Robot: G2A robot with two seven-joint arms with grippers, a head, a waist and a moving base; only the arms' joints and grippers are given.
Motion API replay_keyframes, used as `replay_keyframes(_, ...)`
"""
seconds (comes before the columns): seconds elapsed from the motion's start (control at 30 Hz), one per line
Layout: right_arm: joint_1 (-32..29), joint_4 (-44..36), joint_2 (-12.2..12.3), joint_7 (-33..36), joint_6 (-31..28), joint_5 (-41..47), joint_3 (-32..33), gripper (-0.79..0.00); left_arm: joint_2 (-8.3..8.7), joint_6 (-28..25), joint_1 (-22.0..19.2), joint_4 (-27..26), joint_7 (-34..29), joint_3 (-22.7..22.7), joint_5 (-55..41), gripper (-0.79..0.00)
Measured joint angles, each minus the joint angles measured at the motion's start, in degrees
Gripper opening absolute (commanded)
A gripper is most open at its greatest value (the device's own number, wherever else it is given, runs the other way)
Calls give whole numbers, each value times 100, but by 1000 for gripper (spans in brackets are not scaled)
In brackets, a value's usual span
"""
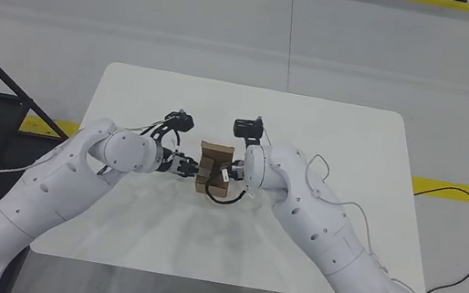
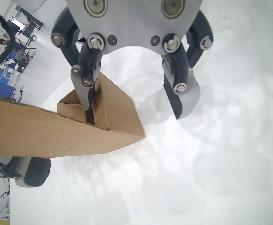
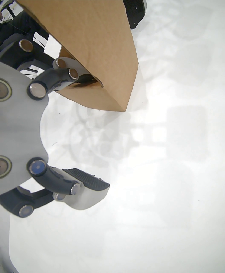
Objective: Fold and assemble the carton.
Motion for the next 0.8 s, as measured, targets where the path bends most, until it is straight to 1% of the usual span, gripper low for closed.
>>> replay_keyframes(0.17, -138, -191, 15, -198, 3, -62, 170, 0, 14, -83, 96, -101, 42, -132, 7, -68)
replay_keyframes(0.27, -259, -342, 48, -289, -24, -107, 319, 0, 36, -121, 174, -174, 65, -245, 6, -74)
replay_keyframes(0.5, -607, -769, 133, -479, -95, -234, 641, 0, 102, -346, 378, -364, 45, -561, -102, -58)
replay_keyframes(0.7, -938, -1146, 208, -674, -328, -212, 964, 0, 151, -530, 587, -542, 177, -819, -151, -43)
replay_keyframes(0.8, -1097, -1324, 247, -799, -566, -130, 1151, 0, 178, -703, 692, -595, 262, -966, -194, -34)
